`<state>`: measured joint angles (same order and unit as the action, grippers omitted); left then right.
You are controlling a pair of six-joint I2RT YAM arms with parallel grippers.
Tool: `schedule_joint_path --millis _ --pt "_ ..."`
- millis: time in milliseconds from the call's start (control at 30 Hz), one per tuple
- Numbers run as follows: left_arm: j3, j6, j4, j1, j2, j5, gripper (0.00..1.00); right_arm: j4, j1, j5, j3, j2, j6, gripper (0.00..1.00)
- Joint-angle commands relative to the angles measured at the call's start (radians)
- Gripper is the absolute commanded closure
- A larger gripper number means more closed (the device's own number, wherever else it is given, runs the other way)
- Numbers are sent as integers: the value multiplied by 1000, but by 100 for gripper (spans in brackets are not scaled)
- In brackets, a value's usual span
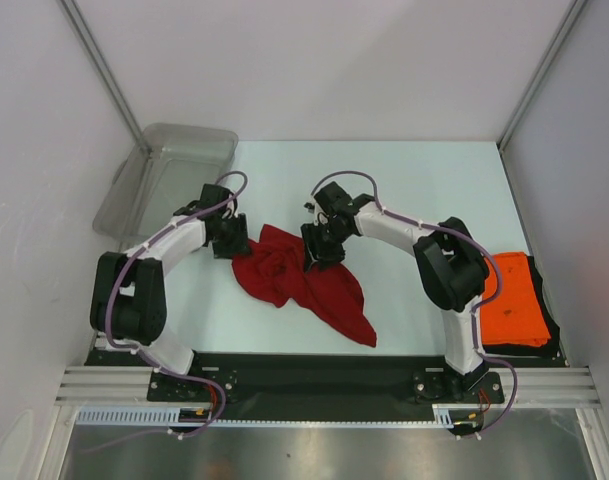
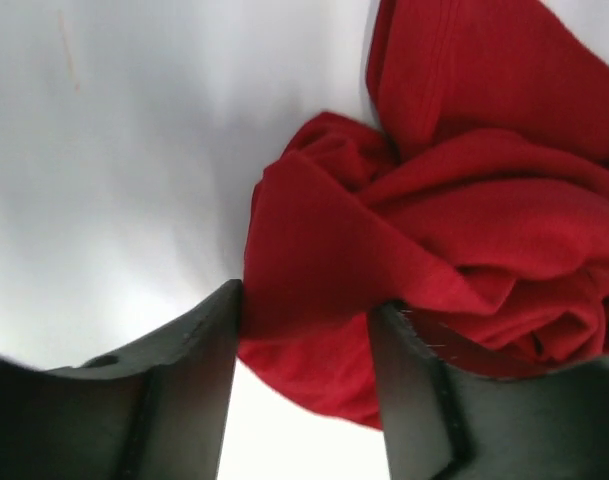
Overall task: Fold and stack the t-shirts
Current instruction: Flatten the tshirt out
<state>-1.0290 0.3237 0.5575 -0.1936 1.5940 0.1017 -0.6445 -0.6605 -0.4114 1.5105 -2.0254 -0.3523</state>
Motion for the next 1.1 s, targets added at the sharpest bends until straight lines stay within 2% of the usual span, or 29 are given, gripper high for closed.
schedule_joint_path --millis 0,100,133,200,233,300,333,533,633,733,867,1000,1033,1067 --pt "-59 -37 -54 14 43 47 55 -15 -4 -24 48 -13 10 49" --pt "-82 -40 -50 16 57 58 72 -9 -11 -29 56 -24 10 57" --pt "-91 -43 -47 17 47 58 77 -6 -13 -29 57 -25 9 67" --pt "-98 -48 -34 17 32 53 86 -12 -13 -12 65 -26 1 83" --pt "-105 -54 -30 19 20 53 89 -15 -13 2 74 -24 1 100" --pt "-106 -54 -11 17 -17 52 99 -44 -13 66 85 -9 3 100" --pt "-108 -54 -5 17 -32 53 100 -55 -8 92 94 -1 6 100" --pt "-97 -29 51 19 -205 38 99 -165 25 385 149 171 32 100" --pt "-118 -3 71 17 -302 26 100 -227 44 561 233 275 64 100" --pt "-172 14 108 17 -385 26 100 -280 32 643 355 373 100 100" --pt "-217 37 137 17 -506 15 99 -387 -45 710 479 467 102 100" --pt "-186 78 186 16 -623 26 98 -446 -186 746 355 617 -8 100" --pt "-142 92 215 16 -669 32 96 -437 -268 753 226 652 -52 100" --pt "-108 107 226 16 -702 30 89 -423 -307 746 156 738 -136 100"
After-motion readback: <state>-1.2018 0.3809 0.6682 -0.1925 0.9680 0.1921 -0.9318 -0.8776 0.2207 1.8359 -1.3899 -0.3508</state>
